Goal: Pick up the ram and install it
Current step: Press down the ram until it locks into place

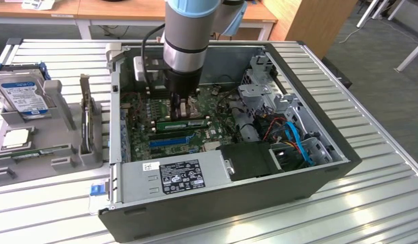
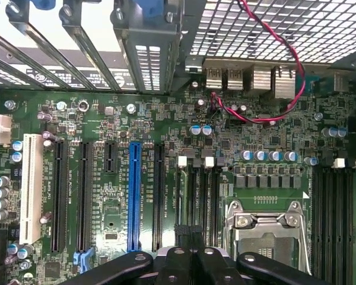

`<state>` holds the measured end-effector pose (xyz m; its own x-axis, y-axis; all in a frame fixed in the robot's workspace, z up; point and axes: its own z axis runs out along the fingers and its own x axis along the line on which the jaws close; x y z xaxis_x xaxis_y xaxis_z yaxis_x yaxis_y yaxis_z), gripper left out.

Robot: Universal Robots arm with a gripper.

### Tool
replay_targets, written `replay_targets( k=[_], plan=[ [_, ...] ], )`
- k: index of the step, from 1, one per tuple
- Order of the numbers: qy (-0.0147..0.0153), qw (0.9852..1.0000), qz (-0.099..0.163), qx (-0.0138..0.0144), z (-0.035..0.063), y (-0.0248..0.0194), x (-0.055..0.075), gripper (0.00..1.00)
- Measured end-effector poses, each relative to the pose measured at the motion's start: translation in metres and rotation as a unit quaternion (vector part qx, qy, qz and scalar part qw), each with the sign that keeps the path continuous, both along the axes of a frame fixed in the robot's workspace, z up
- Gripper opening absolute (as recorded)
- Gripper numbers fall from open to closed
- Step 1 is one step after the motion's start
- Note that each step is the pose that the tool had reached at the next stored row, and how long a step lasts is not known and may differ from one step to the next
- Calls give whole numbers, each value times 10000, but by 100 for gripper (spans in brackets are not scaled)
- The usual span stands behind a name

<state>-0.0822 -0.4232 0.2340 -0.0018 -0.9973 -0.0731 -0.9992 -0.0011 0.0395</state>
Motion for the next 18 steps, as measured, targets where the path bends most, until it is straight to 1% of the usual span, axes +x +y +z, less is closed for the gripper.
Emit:
replay_targets(
  k=[18],
  plan=[
    [0, 10000, 0, 0, -43, 0, 0, 10]
  ],
)
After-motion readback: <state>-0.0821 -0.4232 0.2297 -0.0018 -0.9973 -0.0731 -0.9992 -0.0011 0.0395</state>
